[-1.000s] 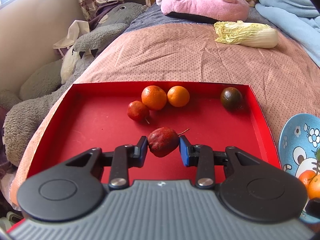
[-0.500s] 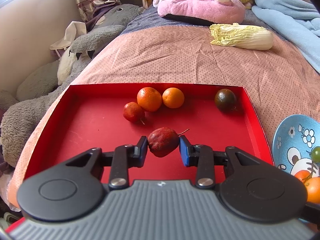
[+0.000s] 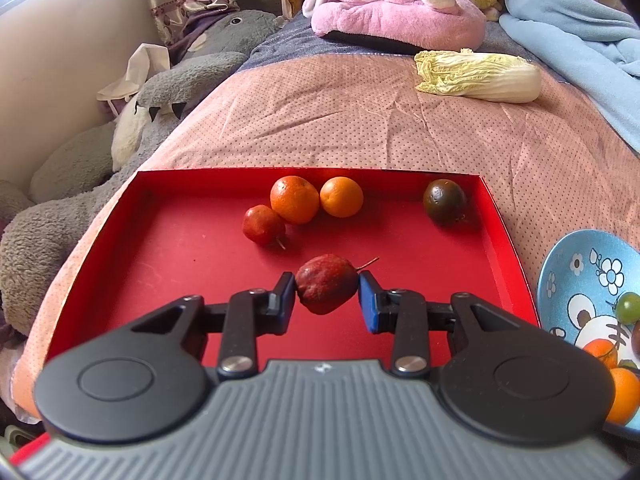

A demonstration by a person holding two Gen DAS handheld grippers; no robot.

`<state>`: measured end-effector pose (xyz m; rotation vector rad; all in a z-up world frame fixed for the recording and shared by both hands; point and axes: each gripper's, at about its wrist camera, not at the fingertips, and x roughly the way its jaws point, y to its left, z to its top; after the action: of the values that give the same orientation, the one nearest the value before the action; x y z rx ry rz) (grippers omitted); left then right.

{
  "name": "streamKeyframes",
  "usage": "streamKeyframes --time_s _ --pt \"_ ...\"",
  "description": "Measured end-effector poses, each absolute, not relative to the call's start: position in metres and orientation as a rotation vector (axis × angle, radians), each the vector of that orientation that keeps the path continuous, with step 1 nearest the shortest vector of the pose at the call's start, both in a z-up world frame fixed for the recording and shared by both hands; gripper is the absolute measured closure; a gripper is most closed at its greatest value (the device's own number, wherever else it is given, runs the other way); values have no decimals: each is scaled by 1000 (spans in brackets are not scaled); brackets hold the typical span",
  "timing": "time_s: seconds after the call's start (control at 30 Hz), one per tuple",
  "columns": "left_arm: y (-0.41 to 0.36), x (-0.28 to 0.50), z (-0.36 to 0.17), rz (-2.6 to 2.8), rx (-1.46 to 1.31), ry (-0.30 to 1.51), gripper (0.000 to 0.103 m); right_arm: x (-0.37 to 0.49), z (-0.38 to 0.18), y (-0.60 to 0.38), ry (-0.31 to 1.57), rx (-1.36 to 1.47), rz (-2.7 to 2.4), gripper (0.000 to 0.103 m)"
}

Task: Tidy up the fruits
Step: 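Carry the orange tomato toward the blue plate with the right gripper while the left holds the jujube, then lower the orange tomato onto the plate and open the right gripper while the left brings the jujube over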

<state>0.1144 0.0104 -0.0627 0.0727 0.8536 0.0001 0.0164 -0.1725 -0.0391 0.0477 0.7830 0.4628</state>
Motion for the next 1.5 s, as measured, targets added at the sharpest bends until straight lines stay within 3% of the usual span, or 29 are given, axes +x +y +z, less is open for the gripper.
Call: streamKeyframes --time_s 1.5 --pt "-72 63 -59 -302 134 781 66 9 -65 -309 782 117 163 68"
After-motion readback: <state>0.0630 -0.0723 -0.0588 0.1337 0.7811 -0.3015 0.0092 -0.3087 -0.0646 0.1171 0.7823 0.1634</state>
